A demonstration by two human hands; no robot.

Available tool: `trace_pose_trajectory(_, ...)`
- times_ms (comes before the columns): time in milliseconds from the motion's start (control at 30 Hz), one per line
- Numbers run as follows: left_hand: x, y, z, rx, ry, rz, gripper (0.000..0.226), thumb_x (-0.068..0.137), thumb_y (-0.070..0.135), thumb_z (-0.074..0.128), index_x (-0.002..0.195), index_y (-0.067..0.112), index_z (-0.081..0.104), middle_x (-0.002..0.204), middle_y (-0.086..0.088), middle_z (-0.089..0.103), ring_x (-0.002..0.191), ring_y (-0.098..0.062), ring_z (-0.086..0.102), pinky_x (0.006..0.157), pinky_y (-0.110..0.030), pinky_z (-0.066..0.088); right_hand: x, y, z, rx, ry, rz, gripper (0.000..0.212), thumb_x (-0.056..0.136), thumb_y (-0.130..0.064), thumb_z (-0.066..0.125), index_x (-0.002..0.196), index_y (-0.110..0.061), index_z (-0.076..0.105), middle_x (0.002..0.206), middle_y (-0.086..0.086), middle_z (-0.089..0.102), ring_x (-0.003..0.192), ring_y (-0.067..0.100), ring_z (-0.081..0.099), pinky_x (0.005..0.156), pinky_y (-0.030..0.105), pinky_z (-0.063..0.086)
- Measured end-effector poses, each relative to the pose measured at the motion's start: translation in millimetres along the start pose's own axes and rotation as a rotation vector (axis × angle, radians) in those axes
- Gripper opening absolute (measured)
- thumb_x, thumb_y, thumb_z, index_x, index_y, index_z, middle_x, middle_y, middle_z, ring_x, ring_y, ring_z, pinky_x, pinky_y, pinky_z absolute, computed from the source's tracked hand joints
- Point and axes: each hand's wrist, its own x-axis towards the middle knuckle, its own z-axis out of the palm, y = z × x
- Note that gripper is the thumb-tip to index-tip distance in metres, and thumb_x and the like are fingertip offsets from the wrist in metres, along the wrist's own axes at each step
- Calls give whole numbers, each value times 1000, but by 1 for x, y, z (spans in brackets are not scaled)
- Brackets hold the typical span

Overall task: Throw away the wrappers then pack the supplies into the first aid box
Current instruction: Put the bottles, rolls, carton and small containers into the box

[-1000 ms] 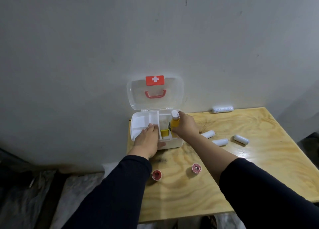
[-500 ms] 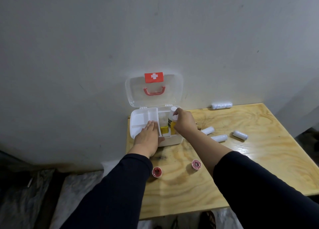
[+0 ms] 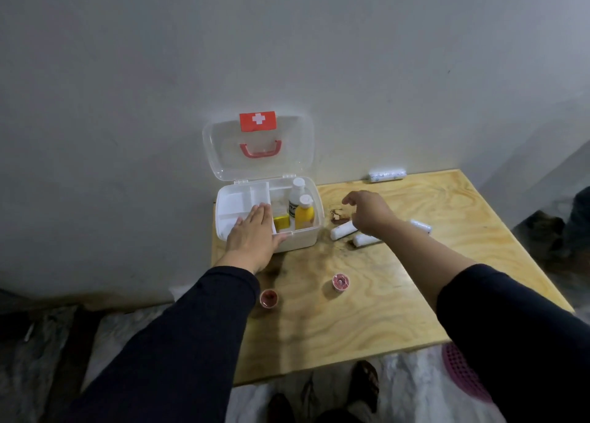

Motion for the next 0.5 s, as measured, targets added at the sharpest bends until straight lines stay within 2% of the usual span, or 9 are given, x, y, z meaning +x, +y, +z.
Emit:
trace_pose_trajectory(100, 1, 1, 4, -4, 6, -12, 77, 100, 52, 27, 156, 8, -2, 165, -6, -3, 152, -18, -1, 123, -40, 9, -6, 25, 13, -148, -100, -48, 51, 83, 2, 57, 131, -14, 53, 132, 8, 51, 123, 27, 48, 92, 31, 43)
trace_pose_trajectory(200, 2, 1, 7, -10, 12, -23, 75, 101, 51, 27, 156, 9, -4, 165, -4, -4, 152, -17, -2, 123, -40, 9, -5, 43, 26, -283, -144, -105, 53, 88, -10, 60, 138, -16, 43, 142, 7, 42, 134, 26, 35, 103, 40, 41)
trace_pose_trajectory(333, 2, 0, 7, -23, -2, -37, 74, 101, 50, 26, 156, 12, -5, 165, -1, -5, 152, -15, -4, 123, -39, 9, 3, 53, 32, -459, -185, -169, 68, 91, -5, 54, 150, -20, 23, 160, 0, 16, 150, 21, 7, 118, 50, 19)
trace_pose_trajectory(400, 2, 1, 7, -31, -7, -53, 73, 101, 50, 26, 156, 13, -5, 165, 0, -6, 152, -14, -5, 123, -39, 9, 7, 55, 33, -495, -199, -227, 69, 93, -8, 51, 152, -23, 19, 160, -2, 17, 150, 19, 8, 118, 50, 18)
trace_pose_trajectory(500, 2, 3, 6, -29, -13, -70, 72, 102, 49, 26, 156, 14, -6, 165, 0, -7, 151, -13, -6, 122, -37, 8, 12, 59, 35, -509, -214, -286, 60, 93, -10, 50, 147, -26, 30, 148, 1, 38, 139, 23, 34, 110, 41, 32)
